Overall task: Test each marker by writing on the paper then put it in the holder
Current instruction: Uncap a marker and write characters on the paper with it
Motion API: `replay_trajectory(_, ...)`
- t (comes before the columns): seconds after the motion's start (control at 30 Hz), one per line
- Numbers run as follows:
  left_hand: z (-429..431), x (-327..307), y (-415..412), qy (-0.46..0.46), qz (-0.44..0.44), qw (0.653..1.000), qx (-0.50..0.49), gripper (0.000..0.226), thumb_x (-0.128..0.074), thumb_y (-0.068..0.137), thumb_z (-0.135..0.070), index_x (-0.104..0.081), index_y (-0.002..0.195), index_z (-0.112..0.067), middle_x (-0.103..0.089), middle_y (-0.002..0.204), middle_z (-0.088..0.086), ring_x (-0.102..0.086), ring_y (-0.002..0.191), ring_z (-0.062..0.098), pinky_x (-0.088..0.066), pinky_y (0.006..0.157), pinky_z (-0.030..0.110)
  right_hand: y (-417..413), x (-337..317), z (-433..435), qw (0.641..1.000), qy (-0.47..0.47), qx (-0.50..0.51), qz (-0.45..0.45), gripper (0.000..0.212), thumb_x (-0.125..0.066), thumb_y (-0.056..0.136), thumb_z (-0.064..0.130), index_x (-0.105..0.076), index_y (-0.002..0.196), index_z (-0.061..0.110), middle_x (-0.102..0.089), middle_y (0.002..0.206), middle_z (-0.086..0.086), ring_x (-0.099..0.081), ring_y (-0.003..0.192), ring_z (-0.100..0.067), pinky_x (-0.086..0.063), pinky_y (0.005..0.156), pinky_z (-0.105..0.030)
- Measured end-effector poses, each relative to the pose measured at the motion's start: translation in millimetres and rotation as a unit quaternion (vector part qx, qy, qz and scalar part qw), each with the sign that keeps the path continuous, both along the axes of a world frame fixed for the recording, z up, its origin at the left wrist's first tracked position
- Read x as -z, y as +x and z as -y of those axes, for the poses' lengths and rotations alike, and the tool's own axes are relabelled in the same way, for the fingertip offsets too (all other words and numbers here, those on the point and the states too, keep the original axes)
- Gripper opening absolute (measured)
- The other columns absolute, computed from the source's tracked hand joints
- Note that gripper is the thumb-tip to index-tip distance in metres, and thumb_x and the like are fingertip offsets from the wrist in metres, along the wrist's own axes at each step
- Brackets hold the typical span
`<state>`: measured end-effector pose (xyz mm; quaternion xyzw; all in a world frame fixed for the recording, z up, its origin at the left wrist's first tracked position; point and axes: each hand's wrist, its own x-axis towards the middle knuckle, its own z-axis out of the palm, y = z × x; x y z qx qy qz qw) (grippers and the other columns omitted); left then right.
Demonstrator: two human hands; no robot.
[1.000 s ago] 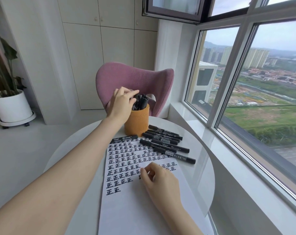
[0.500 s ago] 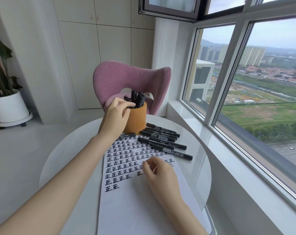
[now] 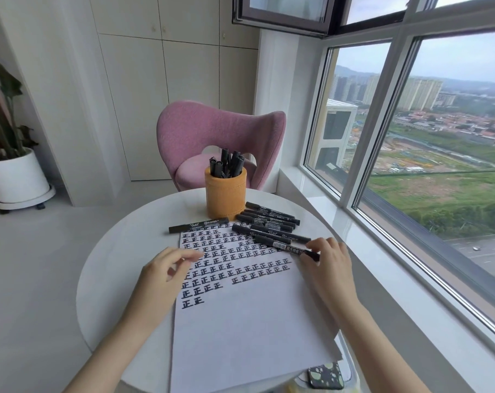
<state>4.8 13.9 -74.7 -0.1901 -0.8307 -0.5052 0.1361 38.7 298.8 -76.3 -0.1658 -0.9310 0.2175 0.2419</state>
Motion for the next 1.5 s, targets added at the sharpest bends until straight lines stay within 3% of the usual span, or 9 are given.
replay_trajectory(0.33,-2.6,-7.4,12.9,-0.003,-0.018,1.0,0.016,0.033,-0.057,0.089,-0.001,-0.067,0.098,-0.032,-0.063,0.097,-0.018,-0.059,0.092,0.003,-0.043,0.075,0.01,19.0,-11.4,8.5,0.993,-0.06,-0.067,-0.079,0.004,-0.071,0.085,0.017,-0.067,0.087,0.016,-0.058,0.084,0.006,-0.042,0.088,-0.02,-0.031,0.077,-0.027)
replay_trajectory(0.47,-11.1,-14.7,20.0,-0.1,-0.072,0.992,0.041,0.048,-0.064,0.086,-0.013,-0.048,0.124,-0.039,-0.044,0.122,-0.031,-0.035,0.118,-0.014,-0.023,0.1,0.003,32.8,-27.7,32.4,0.976,-0.133,-0.153,-0.08,0.009,-0.072,0.083,0.018,-0.065,0.085,0.023,-0.059,0.079,0.016,-0.047,0.085,-0.008,-0.034,0.071,-0.009)
replay_trajectory(0.6,-17.7,-19.5,21.6,-0.161,-0.117,0.978,0.062,0.055,-0.065,0.085,-0.026,-0.042,0.135,-0.033,-0.037,0.132,-0.026,-0.026,0.125,-0.013,-0.013,0.106,0.006,40.4,-41.1,57.3,0.952,-0.185,-0.239,-0.04,0.005,-0.071,0.084,0.017,-0.068,0.087,0.018,-0.062,0.075,0.009,-0.05,0.07,0.002,-0.036,0.063,-0.009)
replay_trajectory(0.77,-15.8,-21.3,23.6,-0.159,-0.104,0.981,0.034,0.024,-0.057,0.088,-0.036,-0.063,0.106,-0.021,-0.055,0.098,-0.02,-0.052,0.096,0.002,-0.04,0.085,0.02,41.9,-45.8,74.7,0.905,-0.315,-0.28,-0.058,0.002,-0.07,0.086,0.02,-0.069,0.086,0.018,-0.066,0.072,0.0,-0.053,0.066,-0.01,-0.042,0.06,-0.019)
replay_trajectory(0.93,-16.3,-22.2,34.3,-0.126,-0.068,0.988,0.066,0.043,-0.036,0.088,-0.053,-0.058,0.106,-0.021,-0.058,0.099,-0.017,-0.051,0.092,0.006,-0.041,0.08,0.026,43.3,-50.6,97.3,0.812,-0.485,-0.322,-0.05,0.041,-0.063,0.089,0.032,-0.054,0.075,-0.006,-0.047,0.053,-0.009,-0.041,0.052,-0.017,-0.033,0.05,-0.023)
replay_trajectory(1.0,-17.6,-25.0,40.4,-0.118,-0.065,0.988,0.074,0.03,-0.038,0.093,-0.045,-0.055,0.106,-0.025,-0.061,0.099,-0.014,-0.052,0.09,0.008,-0.042,0.078,0.028,42.1,-50.8,110.2,0.82,-0.464,-0.333,-0.034,0.049,-0.059,0.092,0.034,-0.047,0.059,0.0,-0.043,0.05,-0.011,-0.036,0.049,-0.018,-0.031,0.049,-0.022)
replay_trajectory(1.13,-13.1,-28.2,46.1,-0.121,-0.054,0.988,0.076,0.013,-0.037,0.097,-0.04,-0.045,0.107,-0.041,-0.058,0.081,-0.015,-0.051,0.075,0.012,-0.042,0.064,0.024,39.3,-51.2,127.7,0.81,-0.48,-0.334,-0.05,0.033,-0.057,0.096,0.018,-0.051,0.068,0.001,-0.044,0.05,-0.008,-0.034,0.046,-0.016,-0.029,0.046,-0.021)
replay_trajectory(1.23,-5.9,-29.3,47.1,-0.111,-0.023,0.99,0.085,0.018,-0.035,0.097,-0.044,-0.051,0.104,-0.041,-0.053,0.061,-0.006,-0.044,0.058,0.016,-0.033,0.053,0.024,38.8,-50.6,132.5,0.812,-0.465,-0.35,-0.043,0.036,-0.054,0.097,0.016,-0.051,0.064,0.004,-0.047,0.048,-0.005,-0.037,0.044,-0.014,-0.034,0.048,-0.018)
replay_trajectory(1.5,4.8,-29.5,47.5,-0.029,0.041,0.986,0.158,0.043,-0.04,0.081,-0.061,-0.059,0.095,-0.025,-0.051,0.066,0.007,-0.038,0.058,0.014,-0.031,0.058,0.033,39.7,-52.0,137.1,0.818,-0.453,-0.352,-0.038,0.045,-0.053,0.097,0.015,-0.045,0.054,0.007,-0.044,0.046,-0.007,-0.037,0.045,-0.014,-0.034,0.049,-0.018)
